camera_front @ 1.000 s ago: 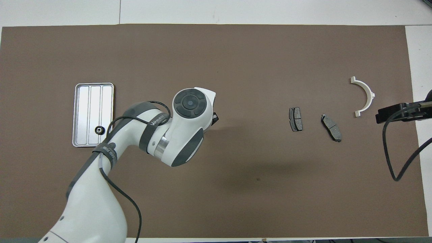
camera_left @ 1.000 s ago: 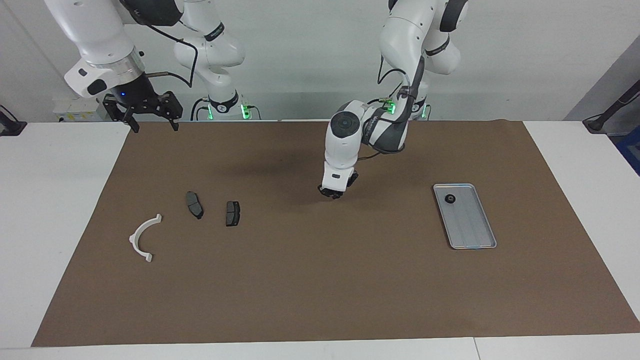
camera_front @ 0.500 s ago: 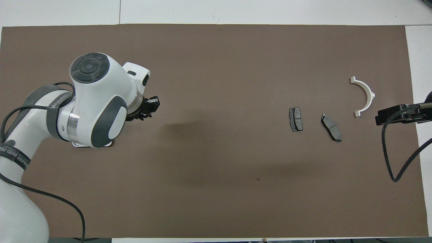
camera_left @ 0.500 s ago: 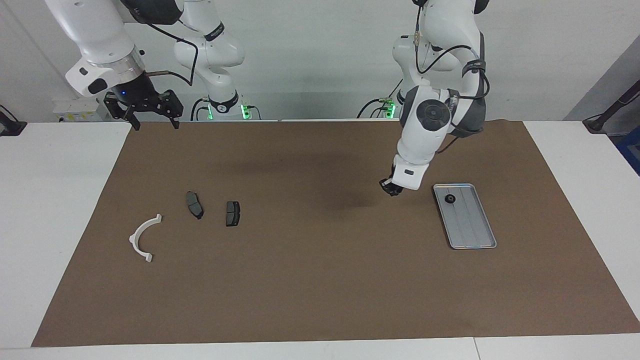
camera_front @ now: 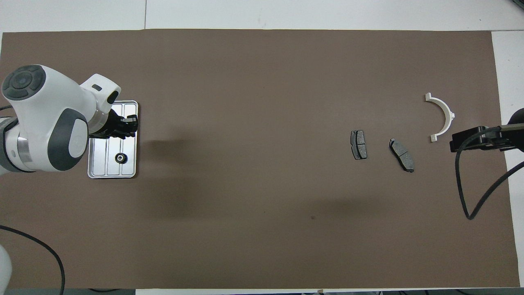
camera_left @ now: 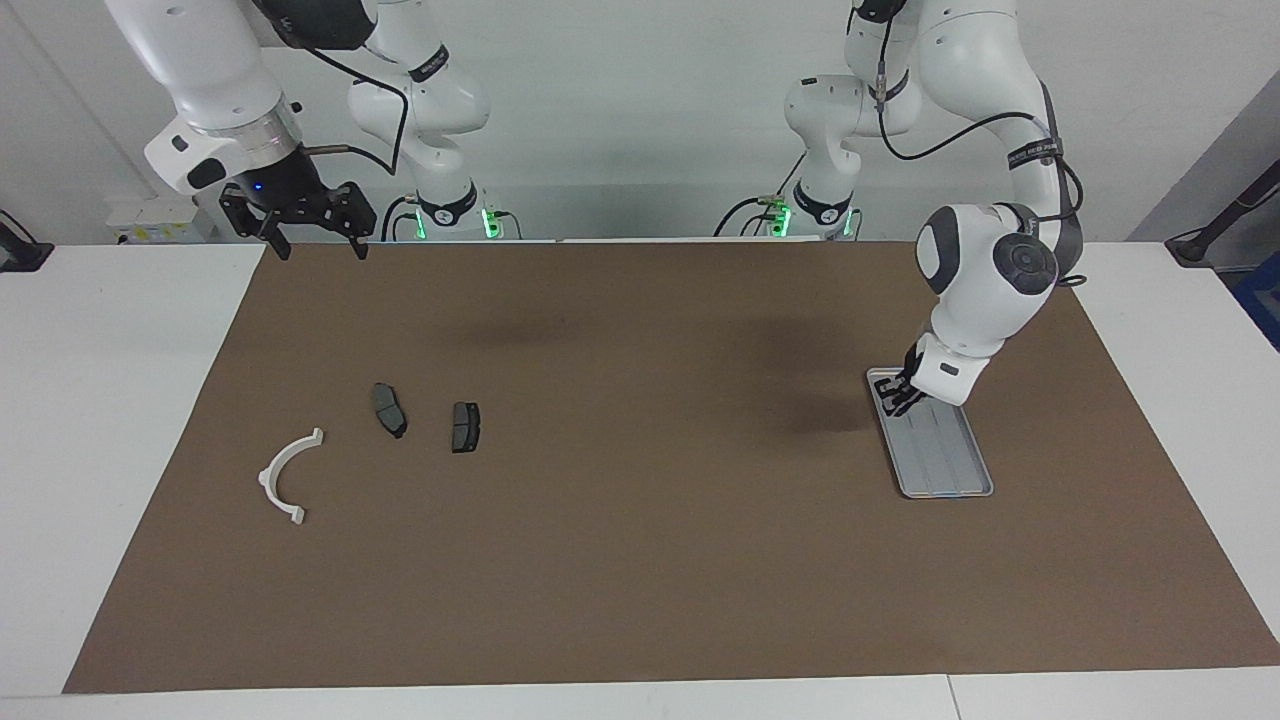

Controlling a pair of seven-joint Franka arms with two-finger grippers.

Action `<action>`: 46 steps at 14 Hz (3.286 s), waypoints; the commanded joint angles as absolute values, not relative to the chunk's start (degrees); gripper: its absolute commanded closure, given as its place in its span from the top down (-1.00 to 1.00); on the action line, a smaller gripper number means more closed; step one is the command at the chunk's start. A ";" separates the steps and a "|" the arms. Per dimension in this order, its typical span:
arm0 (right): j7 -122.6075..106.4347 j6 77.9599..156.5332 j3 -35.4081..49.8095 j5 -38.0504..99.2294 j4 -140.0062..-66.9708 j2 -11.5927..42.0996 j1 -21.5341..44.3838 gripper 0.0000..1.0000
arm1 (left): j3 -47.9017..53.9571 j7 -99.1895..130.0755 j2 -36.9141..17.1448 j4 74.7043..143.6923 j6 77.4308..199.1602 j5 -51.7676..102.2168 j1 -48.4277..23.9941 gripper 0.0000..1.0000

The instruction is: Pick bearing gear from pile to tray

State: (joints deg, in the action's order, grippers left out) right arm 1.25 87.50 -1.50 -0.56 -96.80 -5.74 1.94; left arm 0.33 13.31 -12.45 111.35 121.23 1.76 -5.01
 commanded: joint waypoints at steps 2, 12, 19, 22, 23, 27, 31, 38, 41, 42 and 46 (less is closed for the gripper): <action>2.20 87.71 -1.23 0.53 -98.61 -7.47 1.76 1.00 | 0.97 8.36 -11.86 113.73 126.02 1.41 -1.24 -1.00; 1.76 88.07 -1.32 0.62 -98.70 -7.38 0.97 1.00 | 0.79 7.65 -17.66 113.64 131.83 -2.29 2.02 -1.00; 1.50 88.07 -1.32 0.53 -98.79 -7.38 0.88 1.00 | 0.88 7.82 -18.89 113.73 132.45 -2.29 2.29 -0.98; 1.49 88.07 -1.41 0.53 -98.88 -7.38 0.88 1.00 | 0.88 7.82 -18.81 114.87 133.94 -2.29 2.37 -0.94; 1.49 88.15 -1.41 0.53 -98.88 -7.38 0.88 1.00 | 0.88 7.82 -18.81 114.96 133.95 -2.29 2.37 -0.91; 1.49 88.07 -1.41 0.53 -98.96 -7.38 0.88 1.00 | 0.88 7.91 -18.81 114.79 133.42 -2.29 2.37 0.10; 1.23 88.07 -1.67 0.53 -98.88 -7.30 0.79 1.00 | 0.88 8.00 -18.63 111.98 129.04 -2.20 2.20 0.84; -1.14 88.15 -2.20 0.53 -99.84 -7.56 -0.35 1.00 | 0.88 7.91 -10.03 108.99 114.98 -2.11 2.11 1.00; -1.14 88.24 -2.20 0.53 -99.84 -7.47 -0.44 1.00 | 0.88 7.82 -5.90 107.94 108.83 -2.11 2.02 1.00; -1.14 88.50 -2.20 0.53 -99.93 -7.56 -0.44 1.00 | 0.88 7.74 -5.19 106.71 105.85 -1.85 2.11 1.00; -1.06 89.30 -2.11 0.53 -99.93 -7.56 -0.44 1.00 | 1.05 7.65 -3.43 99.24 93.45 -1.58 1.85 1.00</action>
